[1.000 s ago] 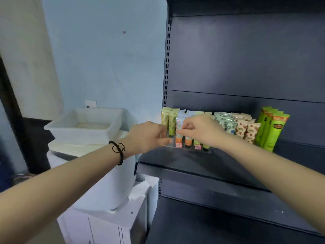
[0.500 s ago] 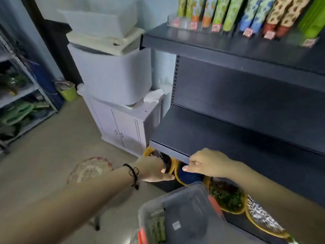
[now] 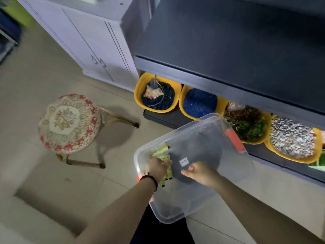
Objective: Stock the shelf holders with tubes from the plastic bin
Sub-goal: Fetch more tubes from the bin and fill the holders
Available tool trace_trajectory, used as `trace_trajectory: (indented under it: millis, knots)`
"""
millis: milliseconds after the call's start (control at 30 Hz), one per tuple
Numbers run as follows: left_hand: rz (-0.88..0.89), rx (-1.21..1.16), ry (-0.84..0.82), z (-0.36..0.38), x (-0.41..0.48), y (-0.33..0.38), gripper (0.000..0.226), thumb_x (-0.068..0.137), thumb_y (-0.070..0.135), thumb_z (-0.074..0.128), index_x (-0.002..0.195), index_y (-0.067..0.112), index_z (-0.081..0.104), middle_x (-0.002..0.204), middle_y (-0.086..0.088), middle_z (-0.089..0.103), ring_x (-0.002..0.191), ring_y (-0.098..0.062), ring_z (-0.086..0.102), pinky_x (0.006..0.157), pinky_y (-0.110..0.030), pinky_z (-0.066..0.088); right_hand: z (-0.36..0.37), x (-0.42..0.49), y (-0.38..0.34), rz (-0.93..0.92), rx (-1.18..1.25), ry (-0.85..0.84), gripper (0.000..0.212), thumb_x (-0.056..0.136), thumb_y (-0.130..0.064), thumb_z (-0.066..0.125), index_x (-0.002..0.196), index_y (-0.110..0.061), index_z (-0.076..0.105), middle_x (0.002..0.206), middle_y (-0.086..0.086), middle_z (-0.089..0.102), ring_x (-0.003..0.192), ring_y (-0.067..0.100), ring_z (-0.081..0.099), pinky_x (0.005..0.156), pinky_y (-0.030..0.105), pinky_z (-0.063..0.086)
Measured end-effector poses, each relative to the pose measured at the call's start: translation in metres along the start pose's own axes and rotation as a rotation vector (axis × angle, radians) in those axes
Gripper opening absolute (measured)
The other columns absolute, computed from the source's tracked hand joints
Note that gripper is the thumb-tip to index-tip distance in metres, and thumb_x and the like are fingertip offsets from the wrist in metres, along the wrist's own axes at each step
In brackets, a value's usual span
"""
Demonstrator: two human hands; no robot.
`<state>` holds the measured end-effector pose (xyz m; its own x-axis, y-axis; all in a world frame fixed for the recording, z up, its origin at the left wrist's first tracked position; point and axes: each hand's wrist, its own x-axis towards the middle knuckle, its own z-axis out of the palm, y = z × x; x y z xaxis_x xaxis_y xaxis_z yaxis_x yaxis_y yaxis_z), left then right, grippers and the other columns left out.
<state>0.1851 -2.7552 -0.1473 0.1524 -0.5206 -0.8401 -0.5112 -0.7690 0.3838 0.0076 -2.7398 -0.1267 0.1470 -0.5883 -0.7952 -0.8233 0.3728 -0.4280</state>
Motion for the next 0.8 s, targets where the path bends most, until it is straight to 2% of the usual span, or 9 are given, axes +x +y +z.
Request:
trace_trajectory:
  millis: [100,200,300,400,500,567,633,700,800]
  knots:
    - [-0.064,-0.002,0.05,0.024,0.042,-0.021,0.035,0.09,0.035,0.059,0.078,0.002,0.054,0.07,-0.012,0.053,0.054,-0.021,0.05,0.032,-0.018,0.035,0.036,0.043,0.024,0.069,0.136,-0.008,0.052,0.089,-0.044,0.061,0.052,-0.02,0.032,0.049,-0.002,0.032,0.049,0.016,0.036,0.051,0.029,0.023]
    - [-0.113,0.0,0.069,0.044,0.079,-0.035,0.042,0.09,0.036,0.058,0.099,-0.006,0.057,0.102,-0.026,0.062,0.091,-0.039,0.062,0.064,-0.035,0.05,0.063,0.08,0.042,0.149,0.248,-0.011,0.051,0.089,-0.038,0.062,0.051,-0.021,0.033,0.05,-0.003,0.034,0.049,0.013,0.038,0.053,0.029,0.025]
    - [-0.112,0.0,0.08,0.057,0.104,-0.046,0.04,0.092,0.033,0.056,0.113,-0.001,0.053,0.111,-0.018,0.06,0.099,-0.035,0.058,0.081,-0.04,0.052,0.077,0.108,0.046,0.196,0.338,0.037,0.044,0.089,-0.031,0.063,0.056,-0.018,0.039,0.056,0.001,0.043,0.055,0.017,0.048,0.057,0.028,0.031]
    - [-0.082,0.009,0.105,0.063,0.118,-0.055,0.031,0.091,0.029,0.057,0.111,0.005,0.051,0.105,-0.009,0.059,0.091,-0.028,0.058,0.076,-0.036,0.052,0.087,0.133,0.044,0.223,0.45,0.102,0.043,0.088,-0.022,0.066,0.058,-0.018,0.036,0.059,0.001,0.039,0.056,0.019,0.046,0.055,0.024,0.03]
    - [-0.082,-0.027,0.157,0.068,0.129,-0.065,0.013,0.09,0.019,0.055,0.101,0.015,0.051,0.099,-0.004,0.058,0.082,-0.023,0.056,0.053,-0.022,0.042,0.095,0.151,0.036,0.234,0.462,0.127,0.013,0.085,-0.03,0.067,0.085,-0.019,0.06,0.082,-0.002,0.055,0.086,0.021,0.054,0.072,0.025,0.033]
    - [-0.1,-0.094,0.183,0.073,0.134,-0.069,0.006,0.092,0.016,0.052,0.095,0.019,0.049,0.096,-0.005,0.058,0.082,-0.024,0.059,0.046,-0.019,0.037,0.102,0.163,0.032,0.268,0.445,0.136,0.031,0.085,-0.033,0.066,0.109,-0.014,0.063,0.102,0.003,0.063,0.106,0.025,0.059,0.076,0.026,0.038]
    - [-0.076,-0.09,0.192,0.078,0.142,-0.074,0.027,0.092,0.019,0.052,0.119,0.017,0.048,0.101,-0.009,0.058,0.085,-0.025,0.061,0.048,-0.02,0.039,0.108,0.17,0.027,0.281,0.464,0.141,0.02,0.085,-0.032,0.065,0.096,-0.017,0.061,0.086,0.001,0.063,0.097,0.027,0.062,0.068,0.029,0.042]
    - [-0.056,-0.061,0.173,0.08,0.145,-0.077,0.055,0.09,0.021,0.053,0.139,0.012,0.03,0.112,-0.011,0.054,0.089,-0.024,0.06,0.049,-0.02,0.04,0.114,0.176,0.024,0.293,0.514,0.154,0.015,0.086,-0.027,0.064,0.088,-0.016,0.053,0.075,-0.004,0.056,0.084,0.024,0.058,0.062,0.03,0.041]
    - [-0.077,0.025,0.16,0.081,0.146,-0.075,0.036,0.091,0.019,0.05,0.126,0.01,0.046,0.115,-0.01,0.054,0.091,-0.022,0.057,0.053,-0.022,0.044,0.12,0.176,0.022,0.278,0.526,0.157,0.008,0.092,-0.018,0.056,0.097,-0.015,0.051,0.081,-0.005,0.052,0.081,0.019,0.052,0.058,0.025,0.038]
